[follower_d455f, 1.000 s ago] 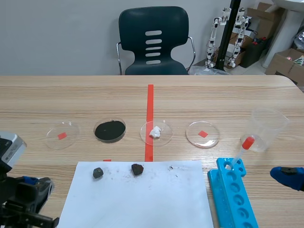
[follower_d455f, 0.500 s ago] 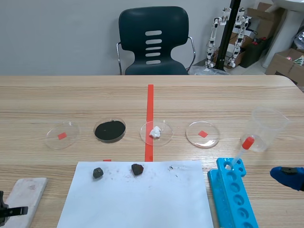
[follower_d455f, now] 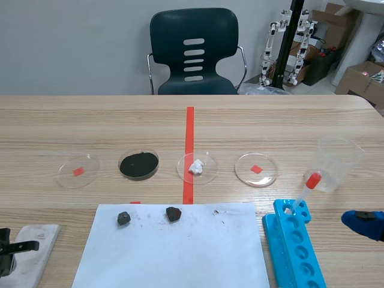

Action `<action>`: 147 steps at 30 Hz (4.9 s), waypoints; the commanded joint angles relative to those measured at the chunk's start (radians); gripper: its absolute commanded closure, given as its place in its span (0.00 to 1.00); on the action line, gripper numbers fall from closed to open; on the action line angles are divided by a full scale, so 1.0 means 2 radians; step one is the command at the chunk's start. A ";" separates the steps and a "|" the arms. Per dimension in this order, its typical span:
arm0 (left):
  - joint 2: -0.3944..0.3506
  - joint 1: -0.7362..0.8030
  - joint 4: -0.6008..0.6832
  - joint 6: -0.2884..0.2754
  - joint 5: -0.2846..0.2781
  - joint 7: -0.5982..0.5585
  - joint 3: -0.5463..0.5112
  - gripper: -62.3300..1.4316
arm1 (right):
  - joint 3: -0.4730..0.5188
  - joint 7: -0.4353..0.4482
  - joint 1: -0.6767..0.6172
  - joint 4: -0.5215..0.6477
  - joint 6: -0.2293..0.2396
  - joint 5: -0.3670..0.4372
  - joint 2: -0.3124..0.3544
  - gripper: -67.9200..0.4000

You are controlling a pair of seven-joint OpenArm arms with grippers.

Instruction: Rub the mineral on the streak plate below the first streak

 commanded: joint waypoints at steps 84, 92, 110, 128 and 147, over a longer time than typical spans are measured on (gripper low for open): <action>-0.002 -0.038 -0.061 -0.040 0.011 -0.009 0.038 0.77 | 0.001 0.008 0.000 0.004 0.000 0.007 0.000 0.00; -0.002 -0.038 -0.067 -0.040 -0.011 -0.021 0.038 0.77 | 0.001 0.008 0.000 0.004 0.000 0.007 0.000 0.00; 0.008 -0.041 -0.080 -0.080 -0.078 -0.055 0.041 0.77 | 0.001 0.008 0.000 0.004 0.000 0.007 0.000 0.00; 0.007 -0.041 -0.080 -0.030 0.053 -0.020 0.042 0.77 | 0.001 0.008 0.000 0.004 0.000 0.007 0.000 0.00; 0.006 -0.041 -0.080 -0.056 0.007 -0.041 0.057 0.77 | 0.001 0.008 0.000 0.004 0.000 0.007 0.000 0.00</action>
